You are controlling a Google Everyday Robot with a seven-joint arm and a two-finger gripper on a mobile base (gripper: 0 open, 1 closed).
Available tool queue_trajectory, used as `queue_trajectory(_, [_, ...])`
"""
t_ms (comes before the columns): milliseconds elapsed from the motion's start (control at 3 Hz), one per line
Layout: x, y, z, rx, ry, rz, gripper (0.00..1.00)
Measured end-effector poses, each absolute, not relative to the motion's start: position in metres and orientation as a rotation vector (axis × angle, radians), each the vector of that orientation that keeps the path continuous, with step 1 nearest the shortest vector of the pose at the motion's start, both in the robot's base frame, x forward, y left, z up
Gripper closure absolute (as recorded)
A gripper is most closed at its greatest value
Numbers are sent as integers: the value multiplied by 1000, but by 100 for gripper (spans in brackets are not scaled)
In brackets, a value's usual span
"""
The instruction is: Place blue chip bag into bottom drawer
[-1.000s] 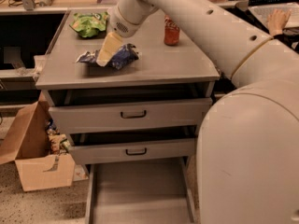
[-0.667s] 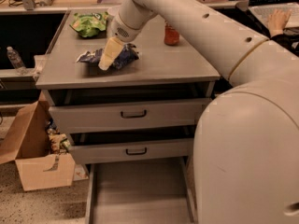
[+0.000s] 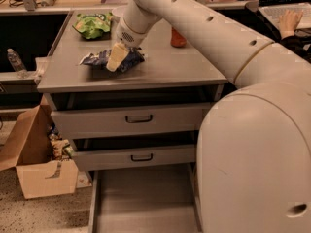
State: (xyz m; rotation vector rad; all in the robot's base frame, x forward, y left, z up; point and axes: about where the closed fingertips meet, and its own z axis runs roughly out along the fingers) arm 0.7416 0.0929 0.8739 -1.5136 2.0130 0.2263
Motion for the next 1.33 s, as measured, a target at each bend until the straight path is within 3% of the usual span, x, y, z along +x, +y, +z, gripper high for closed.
queue_trajectory(1000, [700,59,892,-1381,1916,297,97])
queue_trajectory(1333, [658,30,924,-1264,1830,273,100])
